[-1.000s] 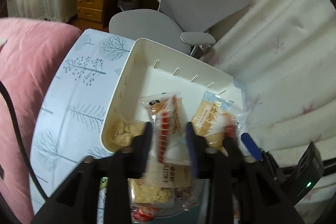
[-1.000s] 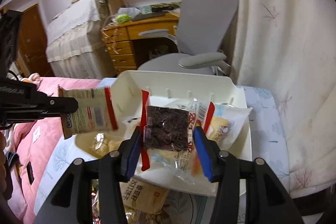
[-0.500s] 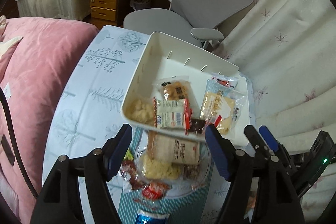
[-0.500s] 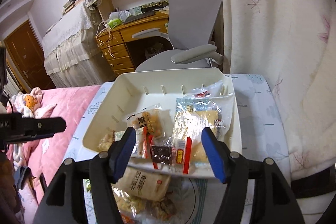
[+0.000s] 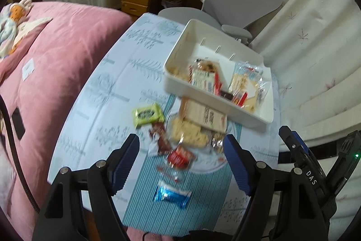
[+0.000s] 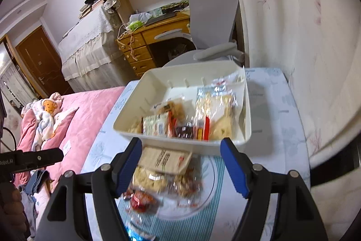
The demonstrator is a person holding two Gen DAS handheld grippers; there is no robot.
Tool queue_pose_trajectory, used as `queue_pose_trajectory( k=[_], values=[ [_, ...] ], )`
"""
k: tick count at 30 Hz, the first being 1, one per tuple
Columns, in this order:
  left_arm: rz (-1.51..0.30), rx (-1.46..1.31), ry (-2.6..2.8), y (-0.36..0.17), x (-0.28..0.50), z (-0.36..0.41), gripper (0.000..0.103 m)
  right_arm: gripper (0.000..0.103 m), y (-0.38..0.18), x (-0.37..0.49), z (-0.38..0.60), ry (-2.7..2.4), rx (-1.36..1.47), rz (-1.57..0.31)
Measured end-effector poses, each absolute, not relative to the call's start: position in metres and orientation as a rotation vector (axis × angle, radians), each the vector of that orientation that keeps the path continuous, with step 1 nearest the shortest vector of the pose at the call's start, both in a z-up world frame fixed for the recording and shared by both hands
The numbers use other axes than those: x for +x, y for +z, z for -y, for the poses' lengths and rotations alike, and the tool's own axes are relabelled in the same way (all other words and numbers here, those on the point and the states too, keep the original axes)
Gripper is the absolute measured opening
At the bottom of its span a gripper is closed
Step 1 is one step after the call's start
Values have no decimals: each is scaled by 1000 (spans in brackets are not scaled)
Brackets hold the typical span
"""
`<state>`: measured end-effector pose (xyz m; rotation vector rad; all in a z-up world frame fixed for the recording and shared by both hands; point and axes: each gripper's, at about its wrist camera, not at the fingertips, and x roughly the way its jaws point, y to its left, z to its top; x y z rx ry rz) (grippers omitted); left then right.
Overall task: Organize snacks
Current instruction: 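Lower both held snacks into the white tray and open both grippers, then withdraw both grippers from the tray toward the snacks on the plate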
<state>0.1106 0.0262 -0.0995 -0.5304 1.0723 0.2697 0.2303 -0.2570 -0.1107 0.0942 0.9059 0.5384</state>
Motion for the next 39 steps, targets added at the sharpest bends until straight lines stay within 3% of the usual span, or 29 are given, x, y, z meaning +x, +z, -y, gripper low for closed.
queue_pose_trajectory(
  k=[11,33,39],
  values=[
    [-1160,-496,331,-123,72,-17,78,72,-141,176,266,576,118,-975],
    [-1397,-142,20,-205,115,-37,81,72,-200,71,240,221,199,-930],
    [-1473,-53,-70,-221,129,-24,86,72,-211,47,228,129,237,-901]
  ],
)
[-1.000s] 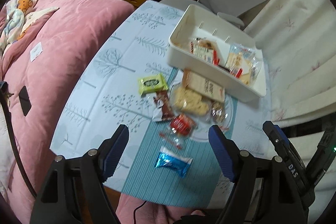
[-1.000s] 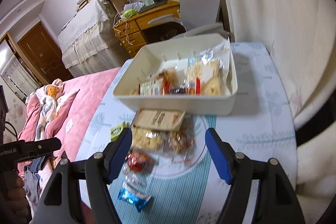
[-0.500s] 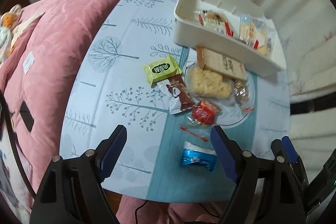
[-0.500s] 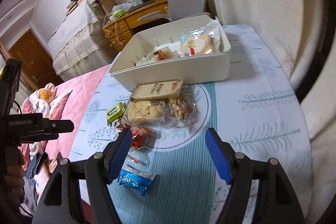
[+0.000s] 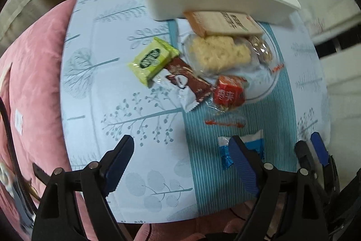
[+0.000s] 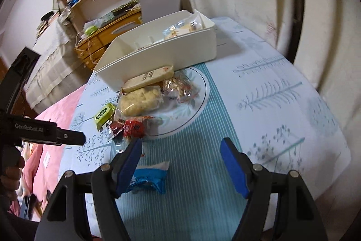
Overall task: Organize snacks
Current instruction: 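Withdraw both grippers from the tray toward the snacks on the plate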
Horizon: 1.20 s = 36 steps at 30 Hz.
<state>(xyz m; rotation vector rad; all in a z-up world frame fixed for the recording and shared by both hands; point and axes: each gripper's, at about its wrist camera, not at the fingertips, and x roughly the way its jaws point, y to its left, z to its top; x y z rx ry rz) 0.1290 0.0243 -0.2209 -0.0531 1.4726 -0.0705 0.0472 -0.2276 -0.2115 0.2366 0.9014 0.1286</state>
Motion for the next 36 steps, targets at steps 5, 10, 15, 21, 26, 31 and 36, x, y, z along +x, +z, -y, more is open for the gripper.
queue_pose_trajectory(
  k=[5,10,15,21,26,31,36],
  values=[
    [-1503,-14,-152,-225,143,-7,89,72,-217,35,215,110,263,-897],
    [-1492,-23,-219,-228,155,11,89,72,-222,34,195,167,208,-914],
    [-1504,-48,-247,-243,163,25,87,73,-232,34,181,204,150,-937],
    [-1527,-12,-254,-262,172,44,82,73,-249,34,183,211,181,-964],
    [-1533,28,-244,-274,180,56,69,73,-257,36,181,218,204,-980],
    [-1540,53,-243,-283,186,65,54,73,-262,42,173,249,198,-991],
    [-1534,55,-251,-289,189,71,52,73,-265,49,165,265,179,-1016]
  ],
)
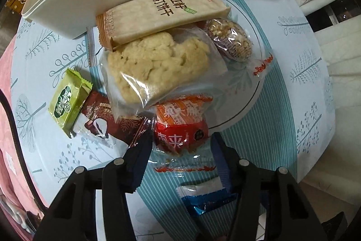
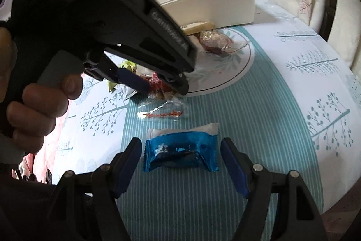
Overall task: Organize snacks
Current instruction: 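Withdraw both grippers from the tray toward the snacks on the plate, then grasp the red snack pack with the left gripper while the right grasps the blue wrapped snack, then carry both held snacks up and over the white tray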
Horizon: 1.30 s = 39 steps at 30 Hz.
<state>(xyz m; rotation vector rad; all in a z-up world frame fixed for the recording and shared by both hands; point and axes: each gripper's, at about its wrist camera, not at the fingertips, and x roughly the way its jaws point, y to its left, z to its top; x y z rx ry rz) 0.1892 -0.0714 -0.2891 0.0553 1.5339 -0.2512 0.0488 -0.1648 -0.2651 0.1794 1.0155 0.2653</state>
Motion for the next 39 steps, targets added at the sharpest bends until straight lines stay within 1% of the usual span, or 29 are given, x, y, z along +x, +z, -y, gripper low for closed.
queue_pose_trajectory(
  k=[6,8,9,11,12,14,16,19,22,24,32,39],
  values=[
    [-1528,27,-290,-293,193,69,49,72,-268,55,153,267,151,-1057],
    [-1531,6,-301,-293,194,65,48,63,-268,58,149,247,121,-1070],
    [-1533,-4,-305,-293,195,63,48,56,-268,59,148,236,110,-1073],
    [-1537,-22,-309,-294,196,59,44,51,-267,61,147,237,124,-1085],
    [-1538,-28,-310,-293,196,57,38,47,-267,62,147,235,132,-1089],
    [-1543,-45,-321,-288,194,49,33,41,-265,64,148,231,146,-1099],
    [-1553,-47,-322,-286,191,46,32,28,-259,65,150,233,156,-1105],
    [-1580,-78,-319,-280,186,39,32,20,-252,67,153,233,165,-1133],
    [-1563,-108,-317,-264,181,32,32,16,-243,67,156,220,169,-1165],
    [-1547,-122,-319,-248,177,31,32,16,-237,67,161,218,174,-1167],
    [-1519,-221,-315,-197,170,5,32,15,-196,72,180,199,112,-1127],
    [-1455,-304,-270,-151,169,-7,32,15,-163,96,202,212,97,-1086]
  ],
)
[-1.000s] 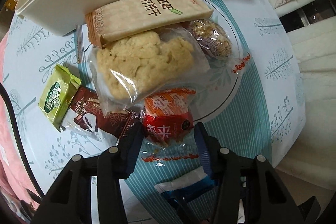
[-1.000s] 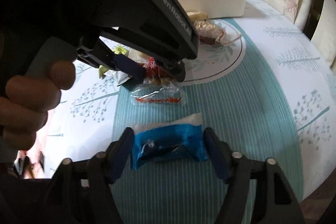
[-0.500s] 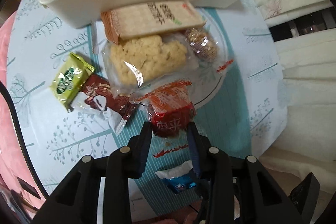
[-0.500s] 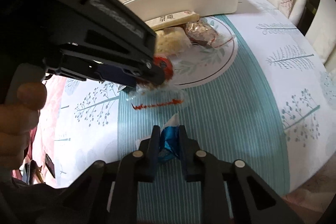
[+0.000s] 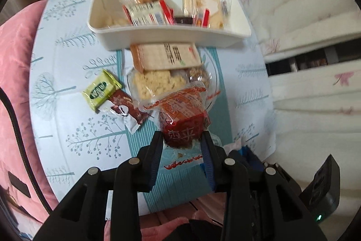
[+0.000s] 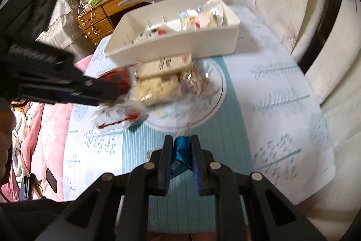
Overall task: Organize snacks
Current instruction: 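Carry both held snacks up and over the white tray, then release the red pack and blue snack into the tray, opening both grippers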
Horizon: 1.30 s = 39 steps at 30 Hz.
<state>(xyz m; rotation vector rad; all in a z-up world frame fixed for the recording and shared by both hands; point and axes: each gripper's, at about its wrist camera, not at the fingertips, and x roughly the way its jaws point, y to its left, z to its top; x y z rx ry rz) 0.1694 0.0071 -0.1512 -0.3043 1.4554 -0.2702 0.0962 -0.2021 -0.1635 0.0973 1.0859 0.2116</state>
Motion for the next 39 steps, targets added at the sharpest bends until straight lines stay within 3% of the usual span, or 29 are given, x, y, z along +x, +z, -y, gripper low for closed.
queue_pose_trajectory(
  k=[17,33,35,37,39],
  values=[
    [-1283,-434,-104,-81,222,-16,33,15,-74,214,243,390,60,-888],
    [-1014,-503,-38,-87,280,-7,35,18,-85,300,270,455,96,-775],
    [-978,-493,-10,-89,286,-8,40,22,-94,309,272,436,107,-783],
    [-975,-492,22,-94,292,-10,54,37,-102,317,272,429,120,-822],
    [-991,-479,58,-99,296,-12,55,44,-109,322,273,433,142,-848]
  ],
)
